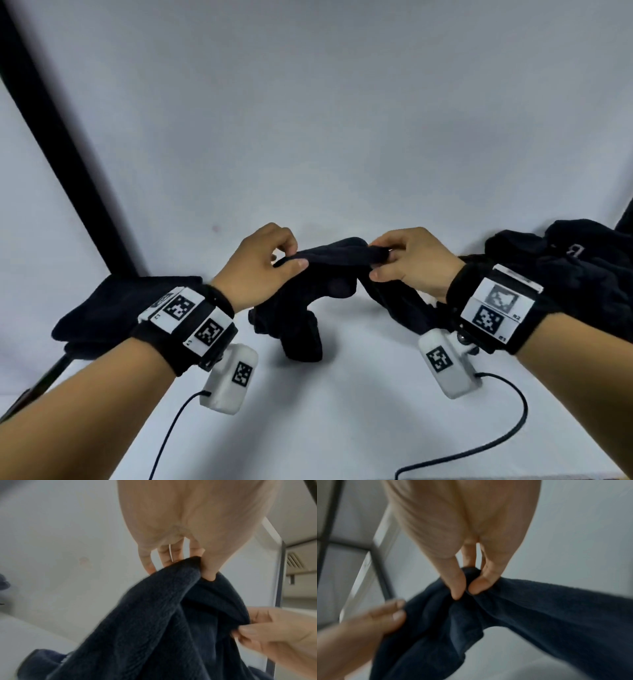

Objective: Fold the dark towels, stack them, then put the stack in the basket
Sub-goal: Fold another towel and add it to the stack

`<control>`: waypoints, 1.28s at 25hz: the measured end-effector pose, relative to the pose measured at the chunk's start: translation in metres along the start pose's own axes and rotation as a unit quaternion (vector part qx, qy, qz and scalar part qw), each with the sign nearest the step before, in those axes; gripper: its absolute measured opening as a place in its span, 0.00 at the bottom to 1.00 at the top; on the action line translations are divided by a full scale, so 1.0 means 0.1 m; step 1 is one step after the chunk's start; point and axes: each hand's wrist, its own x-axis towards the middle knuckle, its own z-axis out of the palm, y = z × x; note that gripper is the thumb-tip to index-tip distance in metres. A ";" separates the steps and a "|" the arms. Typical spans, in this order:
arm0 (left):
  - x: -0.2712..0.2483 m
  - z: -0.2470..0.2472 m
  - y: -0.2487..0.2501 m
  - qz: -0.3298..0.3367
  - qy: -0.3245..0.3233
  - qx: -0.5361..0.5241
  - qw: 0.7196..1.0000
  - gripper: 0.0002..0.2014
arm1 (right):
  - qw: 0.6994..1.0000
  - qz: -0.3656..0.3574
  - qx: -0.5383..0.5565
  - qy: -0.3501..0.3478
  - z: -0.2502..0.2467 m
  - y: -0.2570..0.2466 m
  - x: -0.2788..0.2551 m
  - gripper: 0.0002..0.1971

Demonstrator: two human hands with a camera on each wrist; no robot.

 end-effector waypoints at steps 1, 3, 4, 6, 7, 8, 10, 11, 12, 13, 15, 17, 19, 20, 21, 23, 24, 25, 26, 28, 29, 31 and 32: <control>-0.01 -0.07 -0.05 -0.009 0.012 -0.018 1.000 0.08 | 0.996 -0.021 -0.082 0.021 0.06 -0.04 0.01 0.09; -0.04 -0.22 -0.18 -0.018 0.003 -0.032 0.999 0.09 | 0.973 -0.065 -0.214 0.059 0.23 -0.14 0.03 0.07; -0.05 -0.27 -0.25 -0.023 -0.009 -0.024 0.999 0.10 | 0.964 -0.084 -0.246 0.060 0.28 -0.16 0.04 0.07; -0.09 -0.35 -0.40 -0.025 -0.029 0.005 0.999 0.11 | 0.952 -0.098 -0.287 0.043 0.31 -0.18 0.06 0.06; -0.10 -0.38 -0.46 -0.024 -0.037 0.016 0.999 0.11 | 0.946 -0.091 -0.310 0.037 0.30 -0.17 0.07 0.04; -0.12 -0.40 -0.52 -0.023 -0.042 0.021 0.999 0.10 | 0.938 -0.077 -0.335 0.035 0.27 -0.14 0.07 0.02; -0.11 -0.45 -0.64 -0.033 -0.046 0.002 0.998 0.09 | 0.925 -0.036 -0.377 0.026 0.20 -0.06 0.06 0.02; -0.11 -0.46 -0.70 -0.043 -0.047 -0.021 0.998 0.08 | 0.920 -0.013 -0.390 0.017 0.16 0.00 0.05 0.03; -0.11 -0.47 -0.73 -0.055 -0.048 -0.046 0.996 0.07 | 0.915 0.005 -0.402 0.007 0.13 0.07 0.03 0.03; -0.10 -0.47 -0.76 -0.066 -0.048 -0.067 0.994 0.06 | 0.908 0.017 -0.418 -0.001 0.11 0.15 0.01 0.03; -0.07 -0.48 -0.82 -0.076 -0.040 -0.077 0.993 0.06 | 0.893 0.035 -0.449 -0.020 0.07 0.32 -0.01 0.04; -0.03 -0.51 -0.90 -0.086 -0.022 -0.059 0.994 0.07 | 0.878 0.078 -0.471 -0.046 -0.03 0.53 -0.02 0.11; -0.01 -0.56 -0.99 -0.102 0.008 -0.032 0.994 0.07 | 0.880 0.125 -0.453 -0.062 -0.22 0.72 -0.05 0.14; 0.00 -0.56 -1.03 -0.110 0.011 -0.010 0.994 0.07 | 0.899 0.145 -0.410 -0.058 -0.31 0.80 -0.07 0.14; 0.00 -0.55 -1.06 -0.117 0.002 0.017 0.993 0.06 | 0.929 0.166 -0.328 -0.038 -0.38 0.85 -0.10 0.13; 0.01 -0.50 -1.13 -0.118 -0.038 0.069 0.990 0.02 | 0.975 0.189 -0.104 0.048 -0.44 0.88 -0.15 0.08; 0.02 -0.47 -1.15 -0.115 -0.063 0.093 0.987 0.01 | 0.978 0.187 -0.002 0.090 -0.44 0.87 -0.16 0.03; 0.02 -0.44 -1.17 -0.112 -0.090 0.116 0.983 0.06 | 0.975 0.177 0.071 0.118 -0.46 0.83 -0.14 0.03; 0.01 -0.41 -1.20 -0.106 -0.116 0.135 0.978 0.10 | 0.970 0.163 0.121 0.135 -0.46 0.80 -0.10 0.05; 0.02 -0.35 -1.21 -0.089 -0.145 0.180 0.969 0.13 | 0.967 0.120 0.155 0.165 -0.49 0.73 -0.03 0.07; 0.04 -0.33 -1.20 -0.076 -0.146 0.203 0.965 0.12 | 0.965 0.105 0.153 0.183 -0.51 0.71 0.00 0.06; 0.05 -0.31 -1.19 -0.069 -0.126 0.224 0.964 0.07 | 0.962 0.107 0.152 0.199 -0.58 0.72 0.01 0.04; 0.06 -0.33 -1.18 -0.084 -0.121 0.222 0.964 0.05 | 0.958 0.124 0.177 0.190 -0.62 0.72 0.01 0.06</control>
